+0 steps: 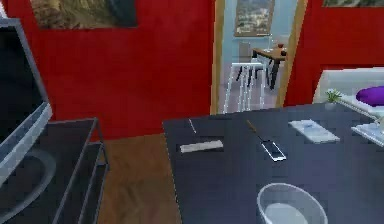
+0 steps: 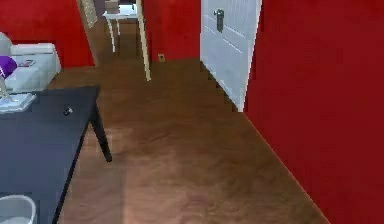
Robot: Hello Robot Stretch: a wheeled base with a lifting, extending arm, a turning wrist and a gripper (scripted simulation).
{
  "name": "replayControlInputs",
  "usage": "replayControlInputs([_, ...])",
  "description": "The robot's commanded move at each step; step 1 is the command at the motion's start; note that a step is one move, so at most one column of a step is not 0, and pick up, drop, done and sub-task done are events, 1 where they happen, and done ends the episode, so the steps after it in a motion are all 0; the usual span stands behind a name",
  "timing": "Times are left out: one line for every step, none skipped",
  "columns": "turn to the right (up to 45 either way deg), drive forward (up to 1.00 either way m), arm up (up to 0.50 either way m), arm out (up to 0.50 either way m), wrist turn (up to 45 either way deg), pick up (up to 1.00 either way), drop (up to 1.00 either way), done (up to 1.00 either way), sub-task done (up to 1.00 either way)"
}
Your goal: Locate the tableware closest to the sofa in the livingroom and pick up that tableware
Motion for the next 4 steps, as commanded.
replayControlInputs([-45.0, 0.0, 0.0, 0.0, 0.0, 0.0, 0.0, 0.0, 0.0])
replayControlInputs([-12.0, 0.0, 0.0, 0.0, 0.0, 0.0, 0.0, 0.0, 0.0])
replayControlInputs([0.0, 0.0, 0.5, 0.0, 0.0, 0.0, 0.0, 0.0, 0.0])
replayControlInputs([0.0, 0.0, 0.38, 0.0, 0.0, 0.0, 0.0, 0.0, 0.0])
